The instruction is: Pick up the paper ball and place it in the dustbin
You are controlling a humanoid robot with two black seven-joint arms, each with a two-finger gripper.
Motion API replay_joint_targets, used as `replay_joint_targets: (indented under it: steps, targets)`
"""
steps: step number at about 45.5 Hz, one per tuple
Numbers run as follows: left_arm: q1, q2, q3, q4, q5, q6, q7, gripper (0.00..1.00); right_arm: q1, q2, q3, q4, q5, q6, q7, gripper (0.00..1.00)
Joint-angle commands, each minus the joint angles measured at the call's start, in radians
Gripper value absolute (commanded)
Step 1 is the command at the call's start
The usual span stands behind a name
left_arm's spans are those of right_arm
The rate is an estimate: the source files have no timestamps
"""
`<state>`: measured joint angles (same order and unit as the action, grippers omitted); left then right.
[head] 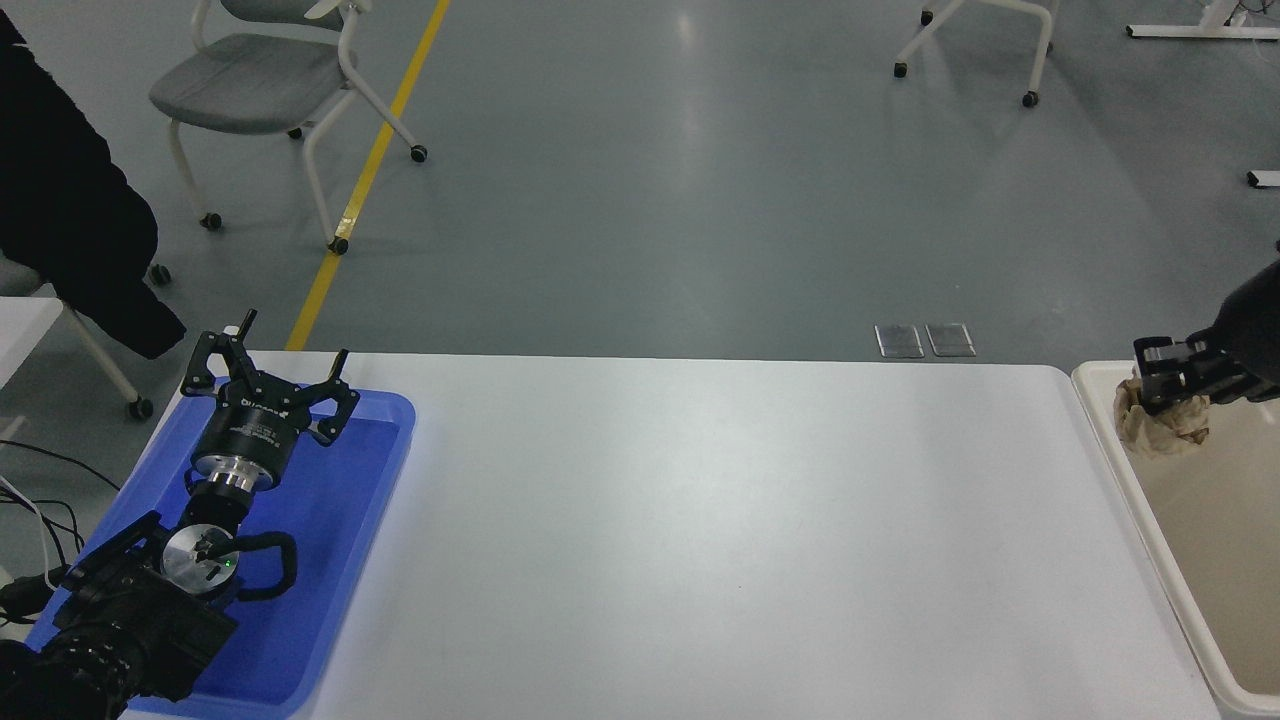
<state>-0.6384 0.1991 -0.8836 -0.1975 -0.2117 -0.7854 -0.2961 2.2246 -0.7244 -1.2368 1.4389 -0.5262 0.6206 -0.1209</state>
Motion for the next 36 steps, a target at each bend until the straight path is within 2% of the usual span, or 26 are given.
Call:
replay_joint_targets:
  steps: [1,9,15,24,36]
  targets:
    - [0.000,0.002,0.000,0.000,0.000,0.000,0.000,1.00,0.023,-0.018,-0.089,-0.038,-0.032,-0.001,0.001,0.00]
    - [0.002,0.002,0.000,0.003,0.000,0.000,0.000,1.00,-0.133,-0.153,-0.033,-0.256,-0.192,-0.009,0.010,0.00]
    - [0.002,0.000,0.000,0.003,0.000,0.000,0.000,1.00,-0.428,-0.245,0.187,-0.512,-0.265,-0.013,0.039,0.00]
    - [0.002,0.000,0.000,0.003,0.000,0.000,-0.001,1.00,-0.839,-0.219,0.489,-0.771,-0.279,-0.122,0.076,0.00]
    - [0.000,0.000,0.000,0.003,0.000,0.000,-0.001,1.00,-1.259,-0.038,0.763,-1.014,-0.259,-0.311,0.084,0.00]
